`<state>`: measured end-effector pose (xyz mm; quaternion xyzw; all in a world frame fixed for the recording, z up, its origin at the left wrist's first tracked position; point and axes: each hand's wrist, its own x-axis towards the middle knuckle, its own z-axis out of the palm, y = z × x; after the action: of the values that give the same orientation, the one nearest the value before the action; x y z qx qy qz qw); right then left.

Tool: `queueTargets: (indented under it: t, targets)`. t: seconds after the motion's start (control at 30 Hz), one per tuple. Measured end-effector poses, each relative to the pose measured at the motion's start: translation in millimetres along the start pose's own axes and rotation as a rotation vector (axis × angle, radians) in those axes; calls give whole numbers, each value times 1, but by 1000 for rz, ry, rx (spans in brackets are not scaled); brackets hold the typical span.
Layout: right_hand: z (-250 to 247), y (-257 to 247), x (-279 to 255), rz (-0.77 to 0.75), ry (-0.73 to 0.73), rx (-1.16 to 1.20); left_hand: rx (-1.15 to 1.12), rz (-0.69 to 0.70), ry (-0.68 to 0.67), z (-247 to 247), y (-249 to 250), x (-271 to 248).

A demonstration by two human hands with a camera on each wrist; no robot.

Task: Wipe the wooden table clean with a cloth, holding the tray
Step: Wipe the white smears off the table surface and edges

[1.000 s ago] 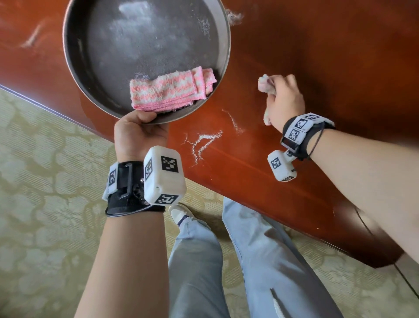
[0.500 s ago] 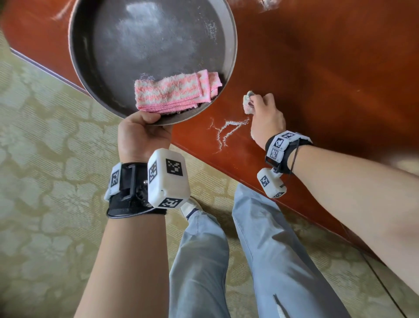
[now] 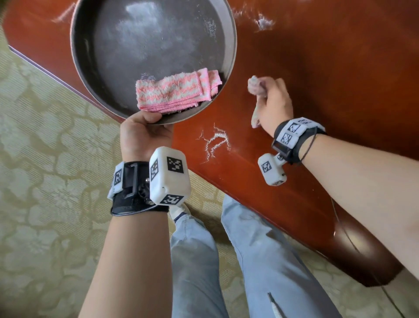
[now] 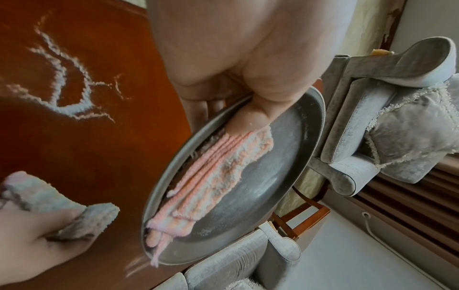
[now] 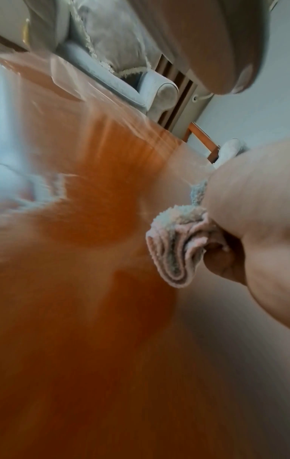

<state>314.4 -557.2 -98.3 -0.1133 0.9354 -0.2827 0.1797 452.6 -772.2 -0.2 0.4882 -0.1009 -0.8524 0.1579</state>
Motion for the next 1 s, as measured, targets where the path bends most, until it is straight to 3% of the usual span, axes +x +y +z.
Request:
queueTargets:
  t: [0.27, 0.4, 0.77, 1.0]
  targets:
    - [-13, 10, 62, -27, -6, -125, -80, 46, 38, 21, -18, 11]
    - [-2, 5, 62, -3, -124, -262, -71, 59, 39, 16, -17, 11]
    - [44, -12, -33, -264, -390, -302, -15, 47, 75, -10, 0, -8]
    - [47, -22, -55, -176, -421, -272, 76, 8, 13, -34, 8, -28]
